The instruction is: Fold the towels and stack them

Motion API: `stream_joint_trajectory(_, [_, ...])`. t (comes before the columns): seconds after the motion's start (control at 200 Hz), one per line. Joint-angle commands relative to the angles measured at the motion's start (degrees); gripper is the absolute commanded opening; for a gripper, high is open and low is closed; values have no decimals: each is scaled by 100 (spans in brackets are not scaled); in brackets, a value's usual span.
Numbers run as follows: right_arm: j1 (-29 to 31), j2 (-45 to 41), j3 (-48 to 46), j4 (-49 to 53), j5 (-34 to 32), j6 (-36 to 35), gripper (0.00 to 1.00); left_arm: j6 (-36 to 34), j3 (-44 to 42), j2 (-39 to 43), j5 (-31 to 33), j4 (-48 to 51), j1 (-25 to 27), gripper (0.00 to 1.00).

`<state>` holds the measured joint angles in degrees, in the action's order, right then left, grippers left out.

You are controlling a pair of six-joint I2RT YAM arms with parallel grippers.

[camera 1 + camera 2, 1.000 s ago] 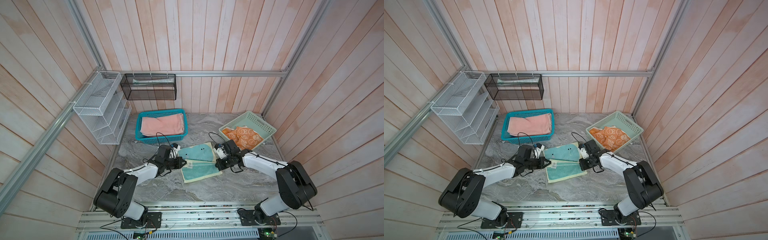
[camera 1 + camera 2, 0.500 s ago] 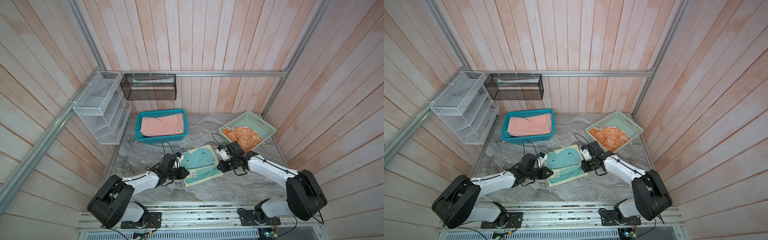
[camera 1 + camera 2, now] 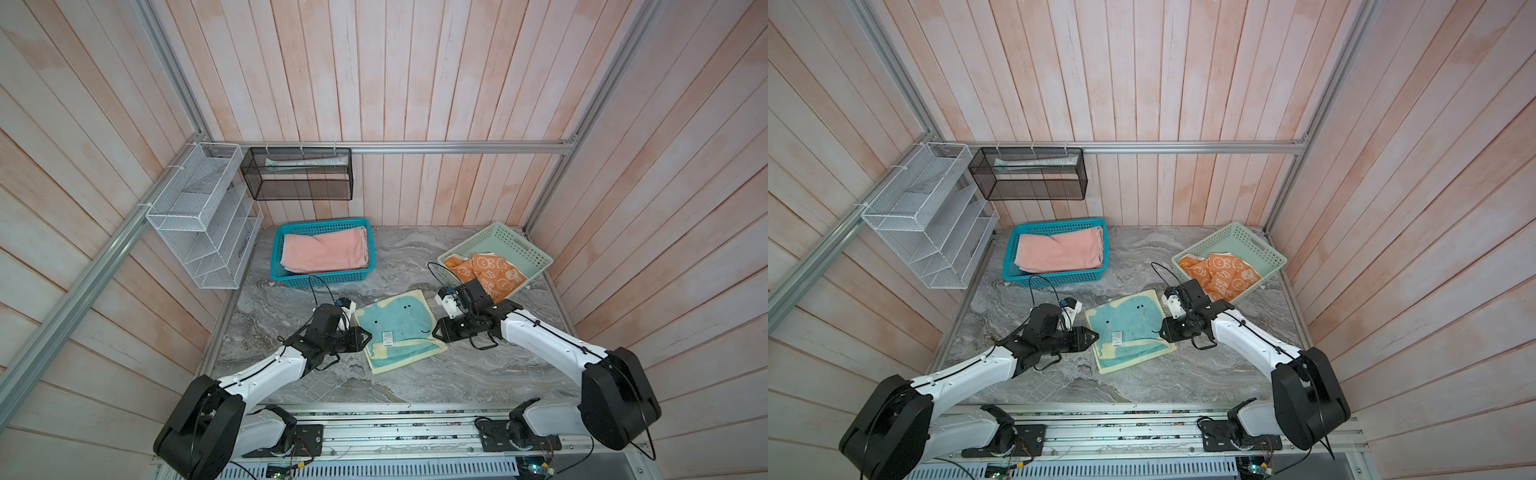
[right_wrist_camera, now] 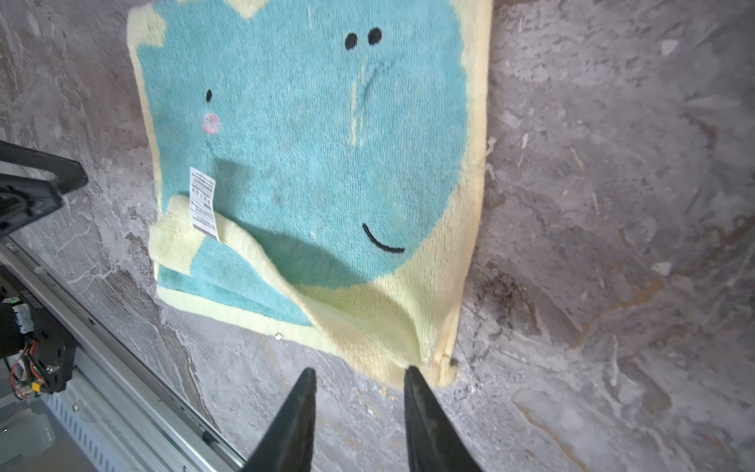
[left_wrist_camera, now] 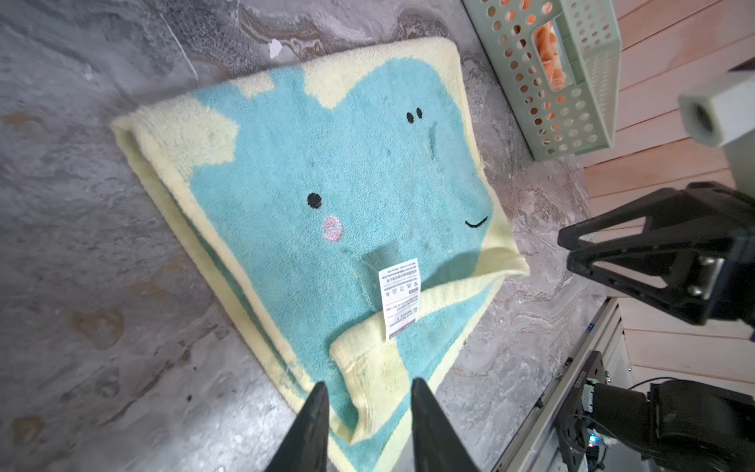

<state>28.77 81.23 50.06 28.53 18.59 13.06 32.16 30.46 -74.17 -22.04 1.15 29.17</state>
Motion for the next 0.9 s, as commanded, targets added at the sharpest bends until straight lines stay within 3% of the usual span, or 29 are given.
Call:
stream_joint_trajectory(0.0, [16, 508, 302, -458, 277, -38, 36, -127, 515, -736, -79, -115, 4, 34])
stream_joint_trajectory(0.07, [82, 980, 519, -809, 431, -124, 31, -157, 835, -1226, -125, -110, 67, 34])
stream_joint_trajectory(0.175, [285, 1897, 1196, -877, 658, -304, 12, -355, 1262, -1865, -85, 136, 242, 34])
stream_joint_trajectory(0.29, [634, 2715, 1691, -907, 705, -452, 0, -553, 1486, -2145, 30, 506, 499, 33])
stream_joint_trajectory(0.465, [915, 3409, 1935, -1042, 743, -157, 0, -696, 1267, -1819, 357, 770, 1001, 31])
stream_joint_trajectory(0.73, [955, 3340, 1525, -1382, 518, 517, 0, -640, 1026, -1217, 774, 1152, 2334, 30])
stream_joint_trajectory(0.895, [955, 3290, 1502, -1300, 403, 491, 0, -655, 900, -650, 953, 1135, 2743, 30])
